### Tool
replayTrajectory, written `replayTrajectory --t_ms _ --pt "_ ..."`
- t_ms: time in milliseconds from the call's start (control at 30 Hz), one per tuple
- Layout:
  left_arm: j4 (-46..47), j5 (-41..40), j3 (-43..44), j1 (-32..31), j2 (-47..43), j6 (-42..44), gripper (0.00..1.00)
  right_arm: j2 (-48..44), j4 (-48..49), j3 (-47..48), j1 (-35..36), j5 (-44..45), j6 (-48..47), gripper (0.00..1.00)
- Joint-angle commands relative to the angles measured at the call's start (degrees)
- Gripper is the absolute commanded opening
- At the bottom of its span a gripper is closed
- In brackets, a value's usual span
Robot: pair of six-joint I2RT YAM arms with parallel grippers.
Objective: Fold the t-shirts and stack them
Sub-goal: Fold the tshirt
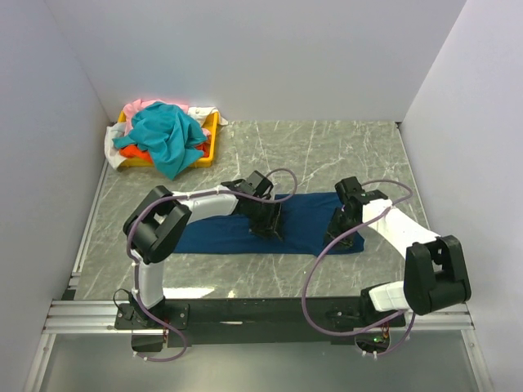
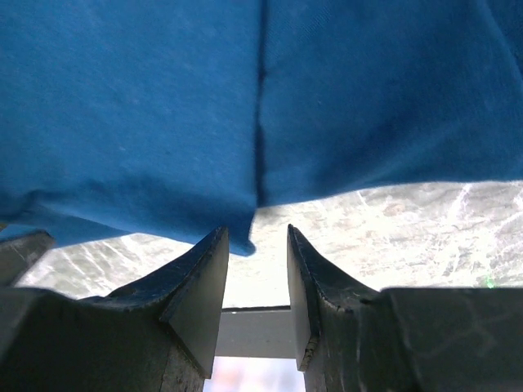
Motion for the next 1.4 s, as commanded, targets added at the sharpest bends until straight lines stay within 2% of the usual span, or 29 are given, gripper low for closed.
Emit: replayTrajectory --t_ms 0,233,467,633,900,1067,1367 --pt "-3.3 -0.7 3.0 0.9 -3.5 1.5 0.63 1.4 1.2 4.2 -0.3 1.2 0.1 0.42" --pt "-7.8 -1.9 1.6 5.0 -9.9 3.7 0.77 5.4 2.0 8.5 -0.5 1.3 -1.4 0.42" --pt "-9.9 -12.0 -1.3 16.2 -13.9 9.3 0.8 12.3 4.5 11.8 -0.5 1.8 -2.8 0.42" --pt "-3.4 -14.7 -5.4 21.0 -16.0 9.7 0.81 17.1 5.2 14.1 -0.7 3.3 -3.8 0.42" --pt "2.9 -15.9 -11.9 22.2 -11.0 6.2 0.82 22.4 5.9 17.3 -1.6 3.9 -4.8 0.42" --pt "3.1 -16.3 -14.4 22.5 -10.0 4.0 0.82 26.8 4.8 21.0 -1.8 4.6 -6.2 0.42" --pt "2.8 -15.7 -20.8 22.5 -14.6 -0.9 0.82 35.2 1.3 29.9 -2.0 5.1 -8.6 0.42"
